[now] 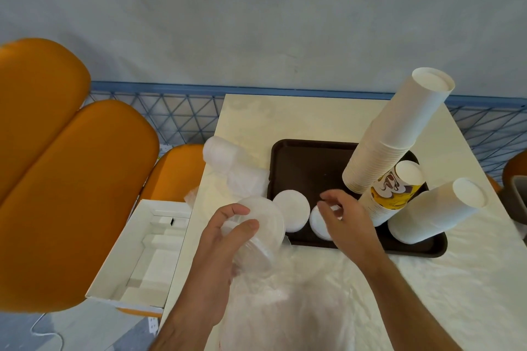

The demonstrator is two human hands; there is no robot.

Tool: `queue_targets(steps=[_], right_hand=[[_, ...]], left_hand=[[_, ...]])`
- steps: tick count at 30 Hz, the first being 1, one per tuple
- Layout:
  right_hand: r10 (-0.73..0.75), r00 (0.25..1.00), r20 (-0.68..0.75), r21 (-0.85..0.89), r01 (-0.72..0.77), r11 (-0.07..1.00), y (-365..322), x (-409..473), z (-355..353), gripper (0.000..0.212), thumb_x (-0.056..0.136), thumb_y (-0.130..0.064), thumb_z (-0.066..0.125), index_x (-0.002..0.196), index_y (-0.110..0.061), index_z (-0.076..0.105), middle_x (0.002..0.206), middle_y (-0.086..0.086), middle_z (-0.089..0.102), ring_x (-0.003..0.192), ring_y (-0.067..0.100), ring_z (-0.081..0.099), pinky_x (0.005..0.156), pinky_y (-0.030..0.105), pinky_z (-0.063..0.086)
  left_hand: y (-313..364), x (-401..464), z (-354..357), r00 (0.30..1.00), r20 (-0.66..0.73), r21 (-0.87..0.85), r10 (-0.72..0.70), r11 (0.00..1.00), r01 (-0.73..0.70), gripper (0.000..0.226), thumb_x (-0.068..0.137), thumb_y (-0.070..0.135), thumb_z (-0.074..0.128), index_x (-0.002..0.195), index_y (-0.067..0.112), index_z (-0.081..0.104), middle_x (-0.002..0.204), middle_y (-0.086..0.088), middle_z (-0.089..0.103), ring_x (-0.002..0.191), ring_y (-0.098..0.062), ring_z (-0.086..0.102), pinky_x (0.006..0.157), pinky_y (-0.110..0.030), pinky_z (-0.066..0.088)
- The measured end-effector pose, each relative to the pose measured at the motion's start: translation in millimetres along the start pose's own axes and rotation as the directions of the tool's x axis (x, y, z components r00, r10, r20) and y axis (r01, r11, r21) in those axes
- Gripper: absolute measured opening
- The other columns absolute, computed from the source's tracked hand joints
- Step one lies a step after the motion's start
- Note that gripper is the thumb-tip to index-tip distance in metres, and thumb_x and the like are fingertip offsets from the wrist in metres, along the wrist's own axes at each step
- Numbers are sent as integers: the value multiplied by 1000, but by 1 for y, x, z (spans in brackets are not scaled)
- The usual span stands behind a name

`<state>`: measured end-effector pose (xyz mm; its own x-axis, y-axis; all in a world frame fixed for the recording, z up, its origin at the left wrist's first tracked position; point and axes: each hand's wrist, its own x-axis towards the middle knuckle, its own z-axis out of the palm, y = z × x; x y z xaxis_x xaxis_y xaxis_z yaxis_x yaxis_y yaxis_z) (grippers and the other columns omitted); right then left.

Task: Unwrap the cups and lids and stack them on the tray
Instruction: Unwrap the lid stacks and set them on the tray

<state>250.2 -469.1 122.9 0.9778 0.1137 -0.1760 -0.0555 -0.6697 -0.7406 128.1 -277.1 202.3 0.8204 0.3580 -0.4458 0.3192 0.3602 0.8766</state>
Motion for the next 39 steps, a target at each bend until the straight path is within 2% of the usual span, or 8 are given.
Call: queue_targets(steps=[4, 8, 16, 19, 22, 24, 31, 39], right_hand=[[-294, 913, 282, 385, 174, 907, -78, -55, -42, 17, 93, -32, 70, 110, -36, 70, 103, -14, 69, 99, 9, 65, 79, 25, 57], [-381, 823, 422, 103, 374, 922, -101, -78, -44, 30, 91, -44, 71, 120, -39, 67, 114, -25, 67, 107, -2, 59, 87, 15, 50], [-338, 930, 146, 110, 324, 940, -101, -89, -30, 8, 89, -53, 64, 89, -45, 62, 147, -31, 41, 134, -8, 34, 109, 25, 31], [-252, 959, 133, 266, 210, 941, -98, -85, -29, 6, 93, -42, 66, 89, -38, 65, 147, -32, 42, 131, -11, 40, 107, 28, 40], [-251, 960, 124, 414, 180, 893, -96, -82, -31, 15, 95, -41, 65, 95, -27, 70, 133, -29, 59, 119, -5, 57, 94, 27, 53], [-236, 965, 115, 548, 137, 825, -97, -82, -35, 13, 98, -28, 63, 97, -20, 73, 116, -17, 71, 108, 4, 67, 85, 27, 58], [-51, 985, 166, 725, -86, 683, -96, -82, -38, 17, 100, -21, 56, 97, -14, 71, 91, -4, 74, 85, 5, 68, 82, 34, 59], [-252, 958, -134, 352, 283, 892, -84, -78, -35, 26, 97, -20, 64, 118, -34, 60, 117, -25, 59, 98, 5, 63, 70, 18, 53]], left_hand=[[-3, 2, 8, 998, -56, -1, 2, 1000, -2, 52, 58, 46, 82, 108, 38, 66, 125, -1, 62, 117, -31, 57, 96, -58, 52], [-3, -1, 17, 998, -57, 2, 40, 999, -40, 44, 64, 46, 80, 105, 44, 66, 123, 1, 64, 117, -29, 59, 98, -55, 51], [2, 3, 17, 999, -23, -174, 31, 984, -34, 23, 104, 24, 38, 109, 26, 61, 98, 2, 72, 85, -20, 69, 60, -29, 59], [1, -1, 21, 997, -7, -151, 81, 985, -81, 21, 103, 22, 40, 111, 25, 60, 105, -4, 68, 92, -22, 66, 80, -41, 60], [3, -4, 22, 999, -13, -232, 31, 972, -33, 21, 103, 33, 41, 109, 29, 61, 121, -14, 64, 97, -22, 64, 74, -38, 59], [5, -5, 25, 999, -41, -263, 27, 964, -37, 35, 86, 41, 70, 115, 26, 58, 139, -19, 55, 105, -26, 61, 83, -44, 58], [2, -10, 15, 982, 12, -167, 189, 968, -185, 36, 94, 14, 58, 109, 47, 61, 125, 12, 61, 117, -25, 59, 87, -57, 57], [-4, -12, 14, 974, 60, -27, 220, 975, -218, 57, 85, 6, 68, 121, 49, 59, 121, 21, 61, 119, -20, 58, 82, -35, 60]])
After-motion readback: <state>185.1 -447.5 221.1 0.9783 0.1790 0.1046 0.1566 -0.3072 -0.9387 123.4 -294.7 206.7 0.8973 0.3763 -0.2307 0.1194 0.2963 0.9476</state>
